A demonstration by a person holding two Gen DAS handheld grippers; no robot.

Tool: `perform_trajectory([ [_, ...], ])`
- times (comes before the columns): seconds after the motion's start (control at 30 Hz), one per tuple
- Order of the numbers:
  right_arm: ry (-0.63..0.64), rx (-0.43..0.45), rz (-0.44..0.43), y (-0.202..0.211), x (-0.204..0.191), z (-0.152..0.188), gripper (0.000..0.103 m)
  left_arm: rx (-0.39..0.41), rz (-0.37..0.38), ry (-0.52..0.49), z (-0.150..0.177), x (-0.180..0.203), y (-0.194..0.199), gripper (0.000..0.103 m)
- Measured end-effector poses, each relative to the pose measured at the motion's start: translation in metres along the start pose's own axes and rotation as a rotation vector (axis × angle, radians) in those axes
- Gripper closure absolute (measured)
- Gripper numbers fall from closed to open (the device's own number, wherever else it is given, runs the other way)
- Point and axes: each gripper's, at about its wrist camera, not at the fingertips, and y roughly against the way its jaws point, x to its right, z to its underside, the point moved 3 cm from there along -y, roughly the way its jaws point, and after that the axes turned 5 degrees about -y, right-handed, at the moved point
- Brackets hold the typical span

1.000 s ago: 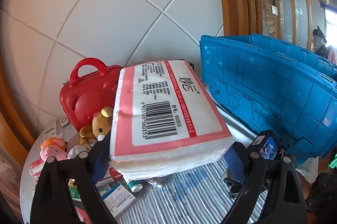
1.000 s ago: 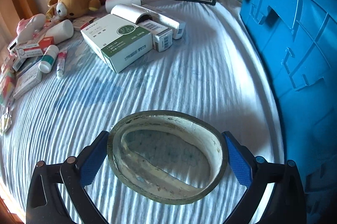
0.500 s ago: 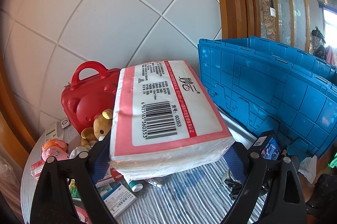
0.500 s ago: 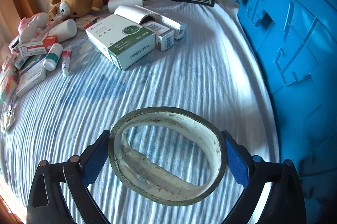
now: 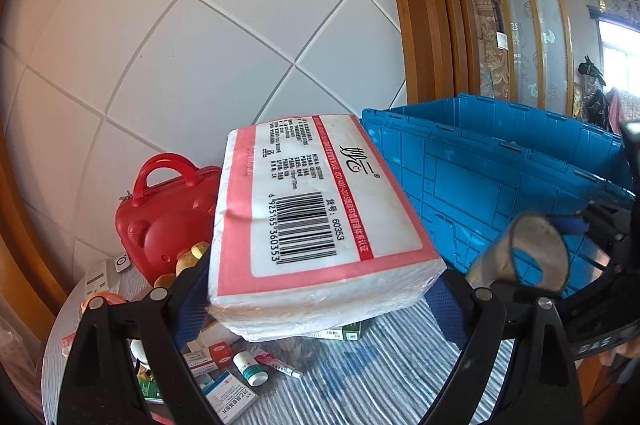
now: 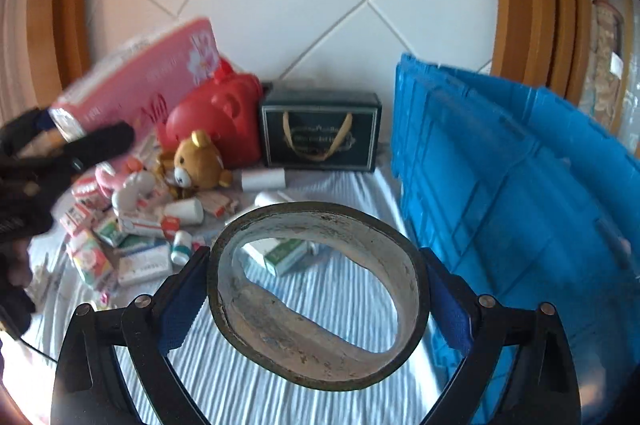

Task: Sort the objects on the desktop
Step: 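Carry tape roll and tissue pack over the blue bin and open both tools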

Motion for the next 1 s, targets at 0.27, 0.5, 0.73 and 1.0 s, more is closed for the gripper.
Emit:
perform_trajectory([
  [0.27, -0.009, 0.264, 0.155, 0.103, 0.019, -0.057, 0.005, 0.094, 0.047, -0.046, -0.046, 0.031, 0.004, 0.011],
  [0.5, -0.083, 0.333, 0.327, 0.145, 0.084, -0.072, 0.004, 0.180, 0.169, -0.117, -0.096, 0.109, -0.005, 0.011],
  [0.73, -0.152, 0.377, 0.423, 0.179, 0.150, -0.069, 0.004, 0.224, 0.255, -0.172, -0.138, 0.189, -0.022, 0.011],
  [1.0, -0.218, 0.388, 0.486, 0.199, 0.216, -0.070, 0.004, 0.240, 0.282, -0.215, -0.179, 0.250, -0.040, 0.011],
])
